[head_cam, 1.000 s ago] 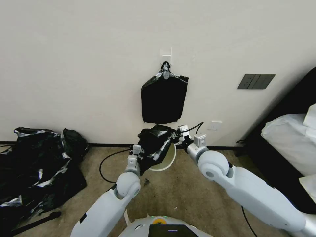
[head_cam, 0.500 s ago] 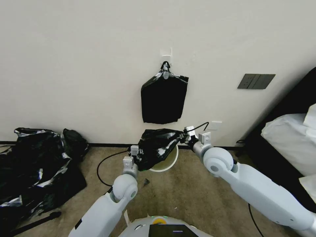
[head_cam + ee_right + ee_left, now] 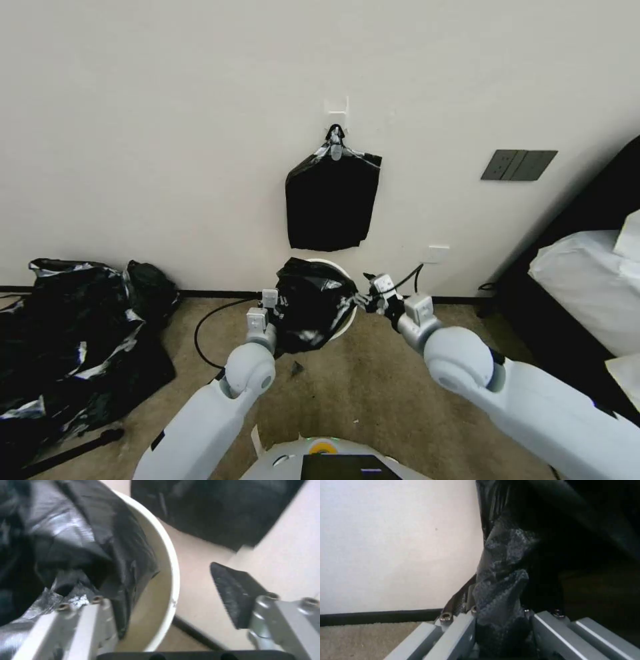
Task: Place a trash bag onto the trash bin.
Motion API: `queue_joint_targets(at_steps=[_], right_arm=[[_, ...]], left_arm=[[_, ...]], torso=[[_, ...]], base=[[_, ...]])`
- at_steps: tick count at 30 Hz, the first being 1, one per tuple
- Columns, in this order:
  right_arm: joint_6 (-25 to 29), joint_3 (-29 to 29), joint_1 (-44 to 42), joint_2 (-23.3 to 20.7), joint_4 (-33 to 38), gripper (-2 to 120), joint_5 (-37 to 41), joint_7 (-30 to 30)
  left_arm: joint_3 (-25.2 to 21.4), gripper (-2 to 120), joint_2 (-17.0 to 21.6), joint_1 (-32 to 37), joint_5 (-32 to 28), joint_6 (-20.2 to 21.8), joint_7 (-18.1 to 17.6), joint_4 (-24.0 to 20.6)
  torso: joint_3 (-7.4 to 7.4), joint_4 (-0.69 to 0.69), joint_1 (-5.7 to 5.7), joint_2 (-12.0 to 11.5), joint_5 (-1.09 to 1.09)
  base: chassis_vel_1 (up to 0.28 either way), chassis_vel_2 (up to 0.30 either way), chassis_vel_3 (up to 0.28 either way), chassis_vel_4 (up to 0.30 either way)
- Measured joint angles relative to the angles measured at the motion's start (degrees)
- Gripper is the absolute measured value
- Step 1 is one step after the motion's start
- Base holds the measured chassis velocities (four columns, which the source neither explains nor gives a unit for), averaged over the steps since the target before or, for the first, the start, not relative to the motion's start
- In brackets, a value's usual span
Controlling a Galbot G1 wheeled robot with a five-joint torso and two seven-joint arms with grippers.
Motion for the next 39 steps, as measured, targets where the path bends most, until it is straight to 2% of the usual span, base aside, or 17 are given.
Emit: queue_joint_targets(at_steps=[1,4,5,7,8,10,12,22,29,36,39], right_arm=[[0.00,0.00,0.00,0.00,0.00,61,0.00,0.00],[3.22,-0.66,-1.36,-0.91,-0.44,77,-13.40,-6.01],[3.22,-0.66,-1.36,-0.91,-0.44,77,-13.40,-6.01],[4.88,-1.65,-1.05,-0.93,-0.90,85,-19.98,-10.02],[4.88,-1.65,-1.05,-0.93,-0.90,85,-19.98,-10.02],[5.05,-2.74,0.00,-0.33,-0.75,97,-22.44,-11.48],[4.93,-3.10,0.52,-0.05,-0.38,99,-23.50,-12.06],[2.41,-5.30,3.46,1.83,-2.86,100,-36.65,-17.12],[-0.18,-5.75,3.29,1.93,-3.36,100,-42.64,-19.25],[-2.02,-8.12,6.62,3.67,-4.47,100,-44.87,-19.30],[-2.87,-11.13,9.38,5.04,-4.50,100,-44.89,-19.05]], left_arm=[[0.00,1,0.00,0.00,0.00,0.00,0.00,0.00],[0.04,1,0.70,-0.42,-1.28,1.04,-0.36,-0.70],[0.04,1,0.70,-0.42,-1.28,1.04,-0.36,-0.70],[0.30,1,0.99,-0.51,-1.44,1.38,-0.43,-1.04],[0.30,1,0.99,-0.51,-1.44,1.38,-0.43,-1.04],[0.59,1,1.13,-0.60,-1.46,1.48,-0.53,-1.24],[0.74,1,1.19,-0.70,-1.45,1.53,-0.61,-1.35],[2.37,1,1.67,-1.86,-1.81,2.19,-1.16,-2.59],[2.79,1,1.72,-2.73,-1.97,2.44,-1.47,-2.96],[3.74,1,1.97,-2.32,-0.58,2.75,-1.10,-4.36],[4.67,1,2.06,-2.30,1.61,2.77,-0.39,-4.48]], torso=[[0.00,0.00,0.00,0.00,0.00],[0.00,0.01,0.00,0.00,0.00],[0.00,0.01,0.00,0.00,0.00],[0.00,0.02,0.00,0.00,0.00],[0.00,0.02,0.00,0.00,0.00],[0.00,0.02,0.00,0.00,0.00],[0.00,0.02,0.00,0.00,0.00],[0.00,0.02,0.00,0.00,0.00],[0.00,0.00,0.00,0.00,0.00],[0.00,0.01,0.00,0.00,0.00],[0.00,0.02,0.00,0.00,-0.01]], base=[[0.000,0.000,0.000,0.000],[0.000,0.000,0.000,0.000],[0.000,0.000,0.000,0.000],[0.000,0.000,0.000,0.000],[0.000,0.000,0.000,0.000],[0.000,0.000,0.000,0.000],[0.000,0.000,0.000,0.000],[0.000,0.000,0.000,0.000],[0.000,0.000,0.000,0.000],[0.000,0.000,0.000,0.000],[0.000,0.000,0.000,0.000]])
